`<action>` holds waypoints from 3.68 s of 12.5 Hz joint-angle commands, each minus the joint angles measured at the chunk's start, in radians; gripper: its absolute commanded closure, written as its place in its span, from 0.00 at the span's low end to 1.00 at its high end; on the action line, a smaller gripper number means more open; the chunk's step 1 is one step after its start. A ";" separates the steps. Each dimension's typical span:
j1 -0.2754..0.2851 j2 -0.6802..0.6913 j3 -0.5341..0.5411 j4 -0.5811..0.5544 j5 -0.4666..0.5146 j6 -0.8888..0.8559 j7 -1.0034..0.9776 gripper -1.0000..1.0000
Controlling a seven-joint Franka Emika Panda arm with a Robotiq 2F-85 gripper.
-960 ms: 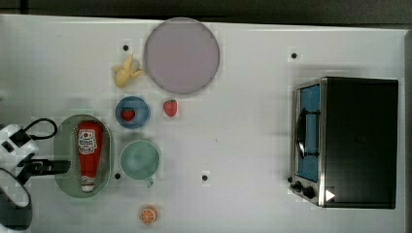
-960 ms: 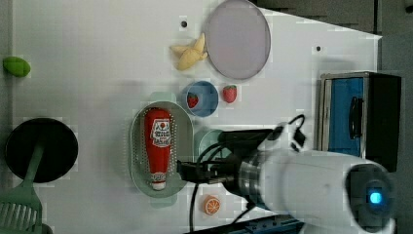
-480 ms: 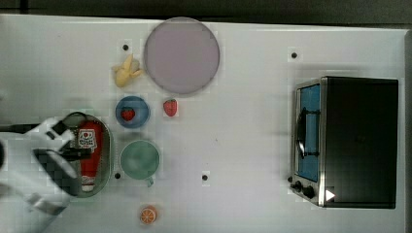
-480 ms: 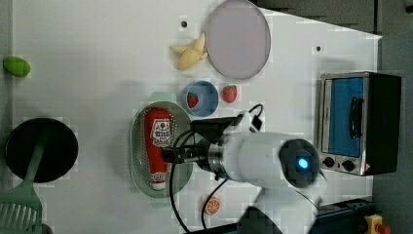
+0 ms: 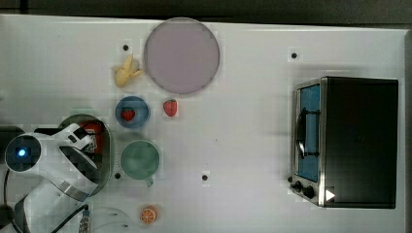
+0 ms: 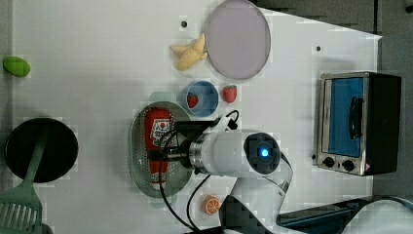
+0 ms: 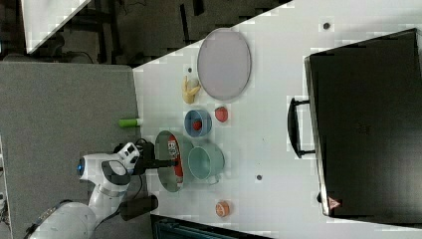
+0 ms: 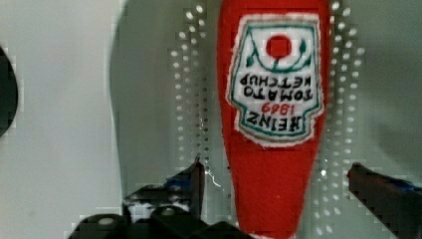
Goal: Pick ketchup from strainer and place it on the table
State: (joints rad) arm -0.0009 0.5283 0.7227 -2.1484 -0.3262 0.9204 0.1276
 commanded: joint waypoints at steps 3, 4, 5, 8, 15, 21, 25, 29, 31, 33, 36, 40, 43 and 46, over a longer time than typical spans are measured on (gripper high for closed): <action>0.036 0.060 -0.051 0.028 -0.128 0.094 0.134 0.00; 0.044 0.074 -0.062 0.032 -0.143 0.112 0.135 0.00; 0.053 0.085 -0.071 0.039 -0.152 0.123 0.136 0.00; 0.078 0.089 -0.095 0.045 -0.152 0.123 0.138 0.29; 0.023 -0.076 -0.026 0.016 -0.087 0.054 0.138 0.44; -0.069 -0.311 0.040 0.054 0.238 -0.208 -0.050 0.44; -0.148 -0.397 0.033 0.115 0.338 -0.369 -0.226 0.44; -0.236 -0.481 -0.030 0.152 0.339 -0.463 -0.399 0.44; -0.271 -0.519 -0.092 0.156 0.339 -0.463 -0.501 0.44; -0.296 -0.540 -0.165 0.156 0.339 -0.472 -0.635 0.44; -0.322 -0.542 -0.287 0.154 0.339 -0.472 -0.804 0.44; -0.334 -0.538 -0.423 0.116 0.338 -0.469 -0.848 0.44; -0.335 -0.537 -0.463 0.015 0.338 -0.433 -0.848 0.44; -0.336 -0.511 -0.470 -0.089 0.338 -0.301 -0.848 0.44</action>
State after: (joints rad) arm -0.3696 0.0150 0.2402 -2.2227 0.0150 0.6025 -0.6704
